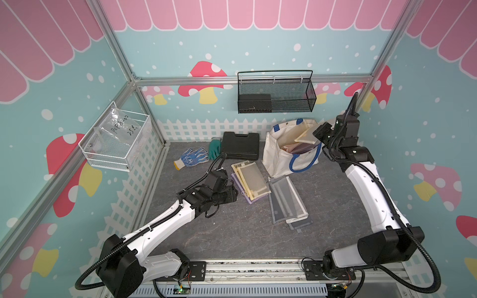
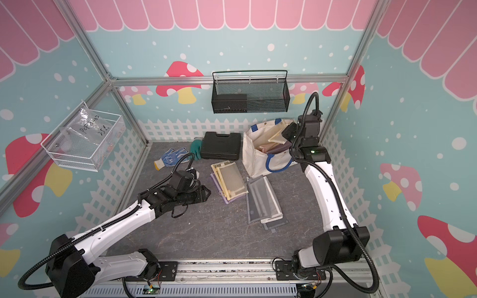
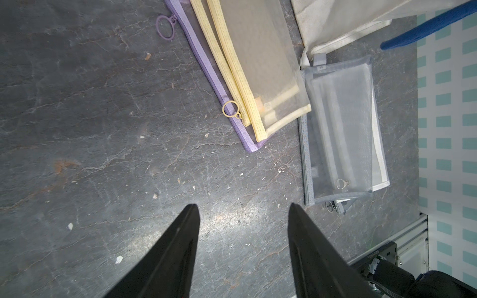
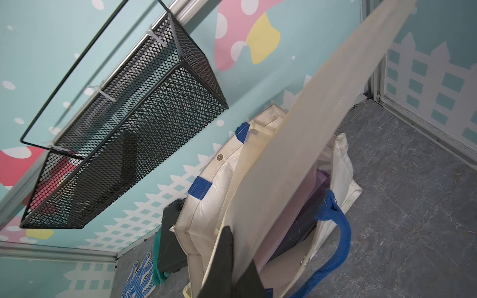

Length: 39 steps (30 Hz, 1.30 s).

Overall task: Put the pencil pouch into the canvas bag
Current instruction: Place the pencil pouch in the canvas bag.

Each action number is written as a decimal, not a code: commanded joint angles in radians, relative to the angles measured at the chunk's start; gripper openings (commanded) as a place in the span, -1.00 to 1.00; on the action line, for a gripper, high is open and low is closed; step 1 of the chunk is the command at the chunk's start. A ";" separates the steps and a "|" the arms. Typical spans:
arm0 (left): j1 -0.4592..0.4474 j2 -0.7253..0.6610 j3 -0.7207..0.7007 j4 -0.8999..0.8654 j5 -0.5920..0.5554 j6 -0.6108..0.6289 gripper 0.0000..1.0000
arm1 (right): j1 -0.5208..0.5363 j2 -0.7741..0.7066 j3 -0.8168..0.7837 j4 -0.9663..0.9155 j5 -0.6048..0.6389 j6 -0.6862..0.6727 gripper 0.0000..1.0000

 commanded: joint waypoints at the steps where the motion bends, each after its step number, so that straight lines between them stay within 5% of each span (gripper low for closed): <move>1: -0.005 0.002 0.021 -0.014 -0.020 0.017 0.14 | -0.003 0.045 0.043 0.029 0.024 0.026 -1.00; 21: -0.004 -0.001 0.028 -0.026 -0.070 0.020 0.15 | 0.101 0.464 0.345 -0.083 0.117 0.160 -0.92; 39: 0.024 0.047 0.068 -0.040 -0.059 0.052 0.15 | 0.155 0.472 0.311 -0.054 0.030 0.216 -1.00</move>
